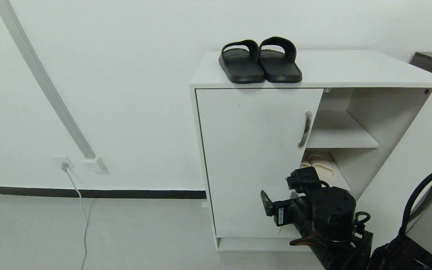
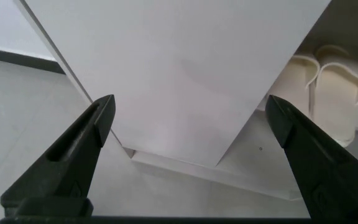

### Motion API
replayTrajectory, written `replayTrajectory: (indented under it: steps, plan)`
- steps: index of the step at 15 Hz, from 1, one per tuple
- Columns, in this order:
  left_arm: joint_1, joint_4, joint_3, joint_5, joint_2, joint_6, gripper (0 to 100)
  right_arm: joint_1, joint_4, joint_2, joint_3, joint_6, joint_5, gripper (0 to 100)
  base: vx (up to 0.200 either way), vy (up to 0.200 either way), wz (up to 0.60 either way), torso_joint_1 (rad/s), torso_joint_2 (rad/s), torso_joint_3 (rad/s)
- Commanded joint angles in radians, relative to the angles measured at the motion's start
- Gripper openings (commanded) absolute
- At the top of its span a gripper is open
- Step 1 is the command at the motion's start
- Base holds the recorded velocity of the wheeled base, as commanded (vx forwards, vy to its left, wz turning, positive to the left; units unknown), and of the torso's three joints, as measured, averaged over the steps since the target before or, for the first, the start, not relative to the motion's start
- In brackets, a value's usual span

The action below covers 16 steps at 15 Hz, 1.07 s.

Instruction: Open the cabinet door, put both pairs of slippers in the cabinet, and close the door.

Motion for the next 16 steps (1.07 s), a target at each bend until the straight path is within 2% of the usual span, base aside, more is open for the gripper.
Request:
replayTrajectory:
  steps: [1,8,16]
  plan:
    - [0.001,0.000,0.000,-0.001,0.002,-0.001,0,0.002,0.000,0.005,0.000,0.000,0.000,100,0.000,0.000,0.00,0.134,-0.46,-0.334]
    - [0.001,0.000,0.000,-0.001,0.002,0.001,0,0.002,-0.002,0.003,0.000,0.000,0.000,100,0.000,0.000,0.00,0.155,-0.48,-0.323]
    - [0.001,0.000,0.000,-0.001,0.002,0.001,0,0.003,-0.003,0.003,0.004,0.000,0.000,100,0.000,0.000,0.00,0.205,-0.52,-0.317]
